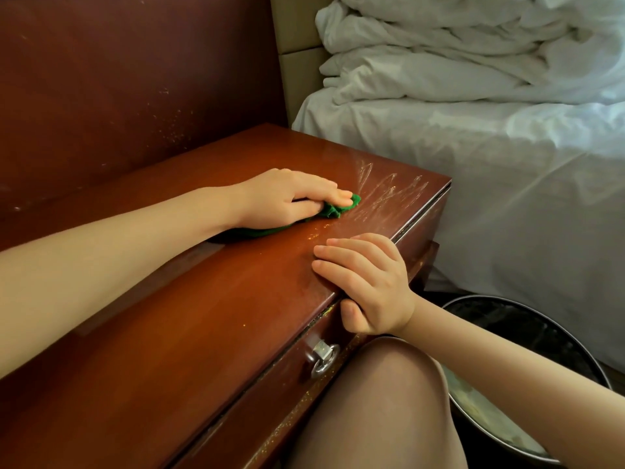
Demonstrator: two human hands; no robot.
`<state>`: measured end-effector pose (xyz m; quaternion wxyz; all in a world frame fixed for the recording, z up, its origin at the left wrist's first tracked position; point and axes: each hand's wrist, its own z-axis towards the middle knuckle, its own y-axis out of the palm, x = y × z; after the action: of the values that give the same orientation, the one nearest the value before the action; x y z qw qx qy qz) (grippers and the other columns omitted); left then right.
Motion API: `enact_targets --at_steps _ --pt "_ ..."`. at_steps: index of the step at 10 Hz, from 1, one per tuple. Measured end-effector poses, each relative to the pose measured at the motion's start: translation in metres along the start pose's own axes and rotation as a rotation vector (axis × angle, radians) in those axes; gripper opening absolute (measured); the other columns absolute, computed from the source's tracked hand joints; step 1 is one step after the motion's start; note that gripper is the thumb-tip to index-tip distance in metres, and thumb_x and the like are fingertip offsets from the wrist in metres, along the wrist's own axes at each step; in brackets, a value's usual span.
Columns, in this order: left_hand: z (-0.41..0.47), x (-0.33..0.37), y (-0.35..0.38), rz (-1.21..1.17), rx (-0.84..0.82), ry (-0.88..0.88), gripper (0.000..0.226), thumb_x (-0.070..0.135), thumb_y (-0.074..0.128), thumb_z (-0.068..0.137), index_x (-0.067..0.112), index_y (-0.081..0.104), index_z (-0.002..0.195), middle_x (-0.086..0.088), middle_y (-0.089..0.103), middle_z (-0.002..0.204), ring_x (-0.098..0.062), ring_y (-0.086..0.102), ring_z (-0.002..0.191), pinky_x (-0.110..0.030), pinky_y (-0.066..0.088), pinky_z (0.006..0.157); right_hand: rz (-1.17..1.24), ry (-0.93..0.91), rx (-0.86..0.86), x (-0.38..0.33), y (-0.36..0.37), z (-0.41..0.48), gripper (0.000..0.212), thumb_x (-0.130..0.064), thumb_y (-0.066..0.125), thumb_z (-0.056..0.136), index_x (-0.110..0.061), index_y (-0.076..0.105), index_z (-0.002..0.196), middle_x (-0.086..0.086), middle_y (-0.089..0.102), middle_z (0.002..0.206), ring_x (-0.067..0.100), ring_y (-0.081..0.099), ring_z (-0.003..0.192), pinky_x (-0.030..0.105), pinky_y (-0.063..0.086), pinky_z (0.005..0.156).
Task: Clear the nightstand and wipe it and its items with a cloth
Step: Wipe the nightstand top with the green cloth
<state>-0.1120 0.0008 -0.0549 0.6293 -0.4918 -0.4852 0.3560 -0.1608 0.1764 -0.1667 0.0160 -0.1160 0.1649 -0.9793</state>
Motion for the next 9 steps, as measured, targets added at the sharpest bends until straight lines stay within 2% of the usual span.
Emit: enact_targets --at_steps 2,4,7,8,9 --pt "-0.018 0.008 0.004 -0.011 -0.032 0.07 0.039 0.027 0.039 0.091 0.048 0.041 0.124 0.035 0.038 0.129 0.009 0.029 0.131 -0.01 0.019 0.11 0.002 0.007 0.003 0.0 0.0 0.0 0.046 -0.033 0.018 0.099 -0.01 0.057 0.108 0.01 0.071 0.101 0.021 0.061 0.099 0.035 0.046 0.084" --pt "-0.011 -0.004 -0.001 -0.108 -0.131 0.066 0.041 0.02 0.042 0.097 0.047 0.042 0.127 0.035 0.037 0.133 0.01 0.025 0.134 -0.009 0.015 0.111 -0.002 0.002 0.0 0.0 0.001 -0.001 0.045 -0.033 0.018 0.099 -0.011 0.056 0.108 0.011 0.071 0.101 0.021 0.06 0.099 0.035 0.046 0.084" --pt "0.03 -0.031 -0.005 -0.047 -0.05 -0.07 0.042 0.014 0.041 0.1 0.036 0.047 0.134 0.03 0.037 0.136 0.007 0.026 0.132 -0.005 0.014 0.105 -0.006 -0.002 0.015 0.0 0.001 -0.001 0.046 -0.032 0.018 0.099 -0.011 0.057 0.107 0.01 0.071 0.101 0.021 0.06 0.099 0.034 0.044 0.085" --pt "0.045 -0.039 -0.005 -0.049 -0.012 -0.099 0.041 0.014 0.041 0.1 0.035 0.049 0.134 0.019 0.042 0.141 0.0 0.031 0.134 -0.02 0.019 0.112 -0.005 -0.007 0.026 0.001 0.002 -0.001 0.046 -0.032 0.018 0.099 -0.011 0.057 0.107 0.01 0.072 0.1 0.021 0.06 0.099 0.034 0.045 0.084" --pt "0.062 -0.044 -0.008 -0.041 0.022 -0.161 0.04 0.015 0.042 0.099 0.035 0.05 0.133 0.016 0.044 0.142 -0.005 0.035 0.134 -0.025 0.022 0.113 -0.007 -0.01 0.038 0.002 0.003 -0.001 0.046 -0.032 0.017 0.098 -0.011 0.058 0.107 0.009 0.072 0.1 0.021 0.061 0.098 0.034 0.045 0.083"
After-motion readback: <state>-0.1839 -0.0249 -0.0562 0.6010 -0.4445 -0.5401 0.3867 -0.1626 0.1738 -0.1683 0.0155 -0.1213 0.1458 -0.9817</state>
